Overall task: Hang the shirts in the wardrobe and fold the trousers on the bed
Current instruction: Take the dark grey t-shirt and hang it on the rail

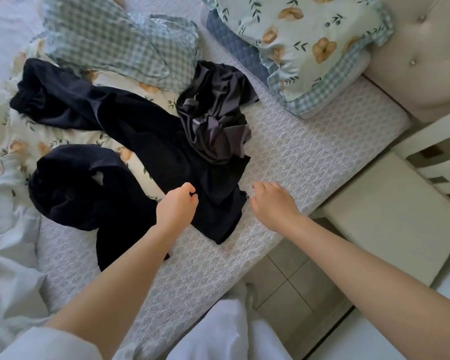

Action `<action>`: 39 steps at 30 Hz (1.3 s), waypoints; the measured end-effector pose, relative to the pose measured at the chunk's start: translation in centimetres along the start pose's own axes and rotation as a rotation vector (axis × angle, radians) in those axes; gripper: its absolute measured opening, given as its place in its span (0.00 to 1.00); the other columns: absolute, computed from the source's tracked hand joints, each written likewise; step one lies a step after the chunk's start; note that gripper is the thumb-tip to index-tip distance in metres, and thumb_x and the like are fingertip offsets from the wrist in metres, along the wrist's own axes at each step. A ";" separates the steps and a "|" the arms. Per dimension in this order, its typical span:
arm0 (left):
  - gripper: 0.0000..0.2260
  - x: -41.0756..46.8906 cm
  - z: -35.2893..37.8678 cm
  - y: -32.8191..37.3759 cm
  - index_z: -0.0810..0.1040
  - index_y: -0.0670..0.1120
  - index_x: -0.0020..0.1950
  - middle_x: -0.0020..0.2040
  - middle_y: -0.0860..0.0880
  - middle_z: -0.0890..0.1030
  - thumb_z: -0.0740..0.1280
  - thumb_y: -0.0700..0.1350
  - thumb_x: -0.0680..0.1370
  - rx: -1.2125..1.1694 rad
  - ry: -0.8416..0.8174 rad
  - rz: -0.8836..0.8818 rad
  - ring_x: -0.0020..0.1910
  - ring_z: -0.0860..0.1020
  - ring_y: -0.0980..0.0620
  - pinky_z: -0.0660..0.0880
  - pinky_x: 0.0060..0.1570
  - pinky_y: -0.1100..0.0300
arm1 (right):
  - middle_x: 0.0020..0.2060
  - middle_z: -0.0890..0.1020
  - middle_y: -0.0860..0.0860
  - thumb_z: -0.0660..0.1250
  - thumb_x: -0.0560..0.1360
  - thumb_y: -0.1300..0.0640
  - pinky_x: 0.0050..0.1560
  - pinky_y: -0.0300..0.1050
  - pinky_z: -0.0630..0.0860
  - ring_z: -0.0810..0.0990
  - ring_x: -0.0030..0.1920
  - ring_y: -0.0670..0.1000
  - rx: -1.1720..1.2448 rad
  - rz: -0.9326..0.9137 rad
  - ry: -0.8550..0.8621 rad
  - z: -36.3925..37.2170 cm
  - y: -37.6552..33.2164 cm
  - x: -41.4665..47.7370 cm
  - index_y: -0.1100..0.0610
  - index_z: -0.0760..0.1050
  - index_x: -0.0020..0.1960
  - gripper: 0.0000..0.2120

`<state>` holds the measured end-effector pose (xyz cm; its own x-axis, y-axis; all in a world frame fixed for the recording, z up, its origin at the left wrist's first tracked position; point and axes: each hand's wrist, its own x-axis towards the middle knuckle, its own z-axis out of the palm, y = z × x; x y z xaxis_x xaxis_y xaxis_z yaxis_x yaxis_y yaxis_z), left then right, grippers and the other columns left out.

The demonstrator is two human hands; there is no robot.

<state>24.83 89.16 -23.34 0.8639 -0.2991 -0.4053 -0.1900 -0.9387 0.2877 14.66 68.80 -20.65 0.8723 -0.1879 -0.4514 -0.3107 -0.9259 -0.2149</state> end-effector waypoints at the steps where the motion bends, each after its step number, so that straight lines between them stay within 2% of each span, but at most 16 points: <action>1: 0.12 1.8 0.2 0.1 0.74 0.48 0.64 0.47 0.52 0.80 0.59 0.49 0.82 -0.009 -0.004 0.000 0.43 0.78 0.52 0.78 0.42 0.52 | 0.61 0.76 0.55 0.52 0.83 0.52 0.60 0.47 0.71 0.72 0.61 0.55 -0.006 -0.003 -0.003 -0.2 0.3 1.7 0.60 0.67 0.67 0.17; 8: 0.11 13.5 2.4 1.4 0.75 0.47 0.62 0.55 0.50 0.79 0.60 0.48 0.82 -0.064 0.001 0.005 0.49 0.78 0.49 0.78 0.47 0.50 | 0.61 0.76 0.55 0.54 0.82 0.53 0.58 0.49 0.72 0.72 0.61 0.56 0.043 0.019 -0.037 0.2 2.2 13.1 0.59 0.64 0.68 0.17; 11: 0.14 17.9 3.4 1.7 0.73 0.46 0.66 0.59 0.48 0.77 0.61 0.48 0.82 -0.084 0.023 0.027 0.55 0.76 0.48 0.77 0.47 0.53 | 0.63 0.74 0.55 0.55 0.82 0.52 0.59 0.49 0.71 0.71 0.63 0.56 0.032 0.026 -0.050 1.5 2.8 17.3 0.59 0.64 0.68 0.17; 16: 0.24 23.8 5.1 1.1 0.61 0.47 0.75 0.72 0.46 0.66 0.64 0.48 0.81 -0.086 0.031 -0.003 0.66 0.70 0.43 0.75 0.55 0.48 | 0.67 0.71 0.56 0.55 0.82 0.53 0.61 0.51 0.70 0.67 0.67 0.57 0.013 0.017 -0.063 3.5 4.0 23.0 0.59 0.61 0.70 0.19; 19: 0.36 26.3 6.5 0.7 0.47 0.52 0.80 0.78 0.44 0.56 0.66 0.50 0.80 -0.062 -0.022 -0.032 0.70 0.66 0.39 0.74 0.59 0.43 | 0.75 0.59 0.56 0.56 0.82 0.52 0.70 0.53 0.65 0.58 0.75 0.58 0.024 -0.020 -0.066 4.6 4.5 25.9 0.59 0.51 0.77 0.28; 22: 0.38 27.6 8.0 1.0 0.43 0.57 0.79 0.79 0.42 0.53 0.67 0.49 0.79 -0.056 -0.033 -0.034 0.71 0.66 0.38 0.73 0.60 0.44 | 0.78 0.50 0.54 0.57 0.82 0.51 0.73 0.56 0.62 0.51 0.77 0.59 0.016 -0.043 -0.072 5.6 4.5 28.3 0.56 0.44 0.79 0.32; 25: 0.33 28.1 9.1 0.9 0.52 0.54 0.79 0.77 0.45 0.62 0.66 0.45 0.80 -0.115 0.042 -0.022 0.70 0.67 0.41 0.72 0.60 0.46 | 0.78 0.47 0.52 0.60 0.81 0.50 0.72 0.57 0.63 0.50 0.77 0.59 0.059 -0.043 -0.054 6.1 4.0 30.2 0.54 0.41 0.79 0.36; 28: 0.23 28.0 9.9 0.6 0.64 0.48 0.76 0.66 0.46 0.76 0.64 0.40 0.81 -0.197 0.133 0.032 0.66 0.71 0.45 0.72 0.59 0.53 | 0.79 0.48 0.51 0.62 0.80 0.50 0.72 0.59 0.62 0.49 0.77 0.61 0.099 -0.046 -0.065 6.6 3.4 31.5 0.50 0.38 0.79 0.39; 32: 0.15 27.2 10.1 0.2 0.75 0.48 0.67 0.55 0.46 0.80 0.61 0.38 0.81 -0.241 0.211 0.126 0.55 0.76 0.49 0.70 0.52 0.62 | 0.76 0.56 0.53 0.63 0.79 0.49 0.70 0.61 0.64 0.54 0.75 0.64 0.094 -0.061 -0.067 7.4 2.4 32.6 0.45 0.35 0.78 0.41; 34: 0.13 26.5 10.1 -0.1 0.78 0.48 0.63 0.51 0.49 0.81 0.62 0.38 0.81 -0.288 0.227 0.142 0.51 0.78 0.51 0.72 0.51 0.62 | 0.73 0.62 0.54 0.62 0.79 0.47 0.69 0.62 0.64 0.58 0.73 0.64 0.067 -0.048 -0.050 7.7 2.0 32.7 0.44 0.41 0.78 0.36; 36: 0.12 25.4 10.1 -0.4 0.80 0.49 0.59 0.50 0.51 0.81 0.63 0.38 0.80 -0.355 0.201 0.136 0.48 0.78 0.54 0.74 0.51 0.62 | 0.70 0.67 0.53 0.60 0.80 0.48 0.70 0.67 0.60 0.61 0.71 0.63 0.043 -0.041 -0.024 8.0 1.7 32.4 0.46 0.54 0.75 0.26; 39: 0.10 23.3 10.2 -0.7 0.81 0.50 0.55 0.47 0.53 0.82 0.65 0.37 0.79 -0.481 0.183 0.092 0.43 0.79 0.59 0.75 0.46 0.70 | 0.61 0.75 0.50 0.59 0.81 0.51 0.69 0.70 0.57 0.66 0.66 0.58 0.053 -0.059 0.080 8.1 1.5 31.6 0.52 0.68 0.63 0.11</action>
<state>40.37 81.09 -41.81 0.9291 -0.3014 -0.2141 -0.0700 -0.7121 0.6986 38.68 64.14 -42.27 0.9163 -0.1613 -0.3666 -0.2756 -0.9180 -0.2852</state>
